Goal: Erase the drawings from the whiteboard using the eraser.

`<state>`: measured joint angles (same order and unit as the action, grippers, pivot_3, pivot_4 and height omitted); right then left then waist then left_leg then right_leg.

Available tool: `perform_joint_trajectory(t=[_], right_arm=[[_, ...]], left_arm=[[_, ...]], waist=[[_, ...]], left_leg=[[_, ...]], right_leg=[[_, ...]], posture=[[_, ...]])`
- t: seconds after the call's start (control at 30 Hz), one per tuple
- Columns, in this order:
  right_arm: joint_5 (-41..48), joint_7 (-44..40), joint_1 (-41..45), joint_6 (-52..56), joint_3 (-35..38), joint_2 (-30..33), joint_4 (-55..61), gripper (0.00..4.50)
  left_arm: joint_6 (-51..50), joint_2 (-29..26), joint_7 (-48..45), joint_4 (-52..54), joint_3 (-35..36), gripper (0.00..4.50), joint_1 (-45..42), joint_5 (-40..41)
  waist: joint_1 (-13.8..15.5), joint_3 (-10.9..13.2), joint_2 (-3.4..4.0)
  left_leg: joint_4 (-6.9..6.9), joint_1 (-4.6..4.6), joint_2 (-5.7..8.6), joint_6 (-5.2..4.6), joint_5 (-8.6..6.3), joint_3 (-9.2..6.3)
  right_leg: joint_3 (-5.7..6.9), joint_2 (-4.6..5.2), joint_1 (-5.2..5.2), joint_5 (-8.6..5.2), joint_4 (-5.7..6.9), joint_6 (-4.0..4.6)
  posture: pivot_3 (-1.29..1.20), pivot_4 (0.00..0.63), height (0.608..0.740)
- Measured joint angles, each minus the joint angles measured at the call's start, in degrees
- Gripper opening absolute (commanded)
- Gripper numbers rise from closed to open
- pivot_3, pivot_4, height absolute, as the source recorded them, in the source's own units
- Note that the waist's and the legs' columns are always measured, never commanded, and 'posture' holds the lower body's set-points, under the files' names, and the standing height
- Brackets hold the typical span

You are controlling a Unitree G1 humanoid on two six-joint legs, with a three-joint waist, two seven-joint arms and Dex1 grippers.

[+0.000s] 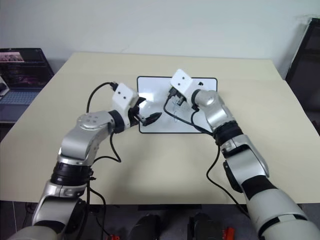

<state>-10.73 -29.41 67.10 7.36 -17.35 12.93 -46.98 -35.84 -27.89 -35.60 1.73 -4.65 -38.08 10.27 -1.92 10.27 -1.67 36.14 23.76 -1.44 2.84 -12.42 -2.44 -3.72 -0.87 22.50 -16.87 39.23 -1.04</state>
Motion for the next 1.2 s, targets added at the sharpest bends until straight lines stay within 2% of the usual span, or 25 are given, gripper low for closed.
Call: perform_joint_trajectory(t=[0.13,0.47,0.73,1.0,1.2], right_arm=[[-1.5,-1.9,-1.2,0.1,-0.9,0.0,1.6,0.99],[-3.0,4.7,0.9,-1.3,0.0,-0.8,-3.0,0.99],[-4.0,-2.8,-0.2,0.4,-0.9,-0.2,-0.7,0.99],[-4.9,5.9,1.1,-1.7,0.5,-0.8,-3.3,0.99],[-5.6,4.2,1.5,-1.7,0.3,-0.6,-3.8,0.99]], left_arm=[[0.0,0.0,-0.2,0.0,0.0,4.50,0.0,0.0],[-0.2,-0.1,-0.4,0.2,0.0,4.50,0.0,0.0],[-2.2,-0.3,-0.2,1.4,0.0,4.50,-0.1,0.0],[-2.9,-0.1,-0.2,2.3,-0.1,4.50,-0.7,0.1],[-3.3,0.1,-0.1,2.3,-0.1,4.50,-0.7,0.1]], waist=[[0.0,0.0,0.00],[-0.1,0.0,0.01],[-0.4,0.0,0.01],[-0.6,0.0,0.02],[-0.8,0.0,0.02]], left_leg=[[0.07,-0.06,0.00,0.00,0.00,0.00],[0.56,-0.07,0.02,0.01,0.01,0.00],[0.64,-0.07,0.01,0.00,0.01,-0.04],[0.69,-0.06,0.01,0.00,0.01,-0.20],[0.66,-0.06,0.02,0.00,0.00,-0.23]], right_leg=[[-0.02,0.00,0.01,0.00,0.20,0.00],[-0.03,-0.03,0.03,-0.01,0.70,0.00],[-0.01,-0.06,0.00,-0.01,0.75,0.00],[-0.03,-0.06,0.00,-0.01,0.77,0.00],[-0.02,-0.06,0.00,-0.01,0.75,0.00]], posture=[[0.00,0.150,0.740],[0.00,0.150,0.740],[0.00,0.150,0.740],[0.00,0.150,0.740],[0.00,0.150,0.740]])
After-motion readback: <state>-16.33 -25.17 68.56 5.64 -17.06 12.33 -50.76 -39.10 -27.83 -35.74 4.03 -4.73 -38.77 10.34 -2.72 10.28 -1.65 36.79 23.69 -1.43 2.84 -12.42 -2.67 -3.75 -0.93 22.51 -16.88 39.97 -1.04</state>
